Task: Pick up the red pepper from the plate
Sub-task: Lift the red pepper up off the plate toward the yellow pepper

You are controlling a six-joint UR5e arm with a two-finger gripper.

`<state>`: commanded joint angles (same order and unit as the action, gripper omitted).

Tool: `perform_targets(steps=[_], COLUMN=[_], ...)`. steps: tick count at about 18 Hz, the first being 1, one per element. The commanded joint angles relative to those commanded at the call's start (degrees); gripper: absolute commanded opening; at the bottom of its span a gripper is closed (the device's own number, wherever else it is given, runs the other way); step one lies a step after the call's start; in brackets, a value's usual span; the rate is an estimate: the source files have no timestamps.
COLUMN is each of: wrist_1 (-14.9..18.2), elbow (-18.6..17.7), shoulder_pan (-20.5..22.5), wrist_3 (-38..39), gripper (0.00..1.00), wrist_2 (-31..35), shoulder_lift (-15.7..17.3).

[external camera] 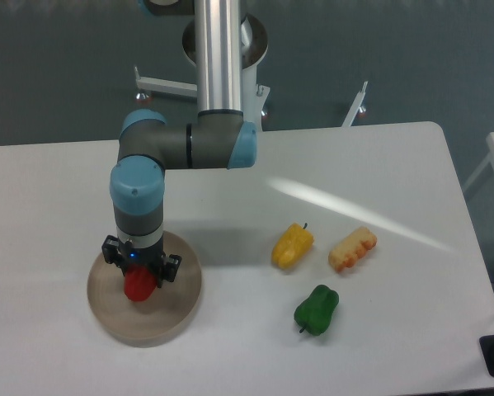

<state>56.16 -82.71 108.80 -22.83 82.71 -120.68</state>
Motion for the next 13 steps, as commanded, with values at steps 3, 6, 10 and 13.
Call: perform_targets(steps=[3, 6, 10, 13], wrist_1=[0.4, 3.9, 6.1, 7.5], elbow=[-0.6, -0.9, -0.6, -0.1], shoulder_pan=[3.9, 7.6, 12.0, 13.6], wrist_3=[-6.1, -14.1, -24.6, -30.0], gripper=[0.49, 0.49, 0.49, 0.48], wrist_2=[0.3, 0.3, 0.4, 2.2], shoulder_lift=[2.8, 4.9, 5.9, 6.2])
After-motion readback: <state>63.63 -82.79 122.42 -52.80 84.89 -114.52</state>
